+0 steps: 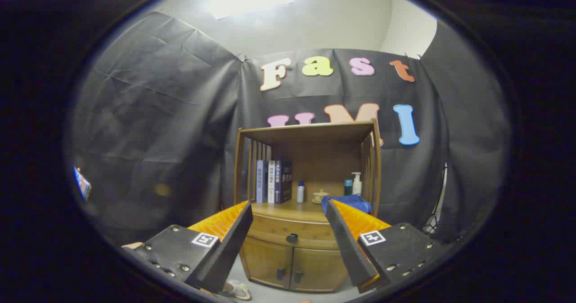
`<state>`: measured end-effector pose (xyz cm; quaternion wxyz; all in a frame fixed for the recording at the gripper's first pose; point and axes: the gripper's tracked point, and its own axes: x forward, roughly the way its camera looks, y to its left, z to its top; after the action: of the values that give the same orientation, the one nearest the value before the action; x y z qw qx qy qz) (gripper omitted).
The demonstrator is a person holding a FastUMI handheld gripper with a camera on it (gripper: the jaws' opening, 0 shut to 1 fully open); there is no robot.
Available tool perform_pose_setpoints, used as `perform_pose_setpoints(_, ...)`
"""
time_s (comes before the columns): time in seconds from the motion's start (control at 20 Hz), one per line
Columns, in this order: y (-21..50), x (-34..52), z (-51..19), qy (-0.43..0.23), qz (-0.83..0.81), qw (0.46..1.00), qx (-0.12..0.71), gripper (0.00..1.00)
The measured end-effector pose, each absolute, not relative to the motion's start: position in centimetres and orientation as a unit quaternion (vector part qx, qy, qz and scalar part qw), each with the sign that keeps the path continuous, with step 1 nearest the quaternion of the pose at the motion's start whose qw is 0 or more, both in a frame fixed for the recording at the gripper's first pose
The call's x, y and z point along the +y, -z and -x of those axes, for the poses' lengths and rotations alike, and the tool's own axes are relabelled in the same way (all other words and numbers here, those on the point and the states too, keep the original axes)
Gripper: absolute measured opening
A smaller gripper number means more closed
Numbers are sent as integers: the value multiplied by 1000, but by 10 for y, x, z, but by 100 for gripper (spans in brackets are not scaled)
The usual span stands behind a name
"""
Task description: Pull open the drawer, take out the items inside it, and place them on the countertop above the cabinet.
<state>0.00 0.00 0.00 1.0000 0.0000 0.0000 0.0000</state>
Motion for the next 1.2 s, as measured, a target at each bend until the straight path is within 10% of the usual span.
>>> perform_pose_setpoints(1.2, 61, 14, -22, 5, 29, 999, 40, 99)
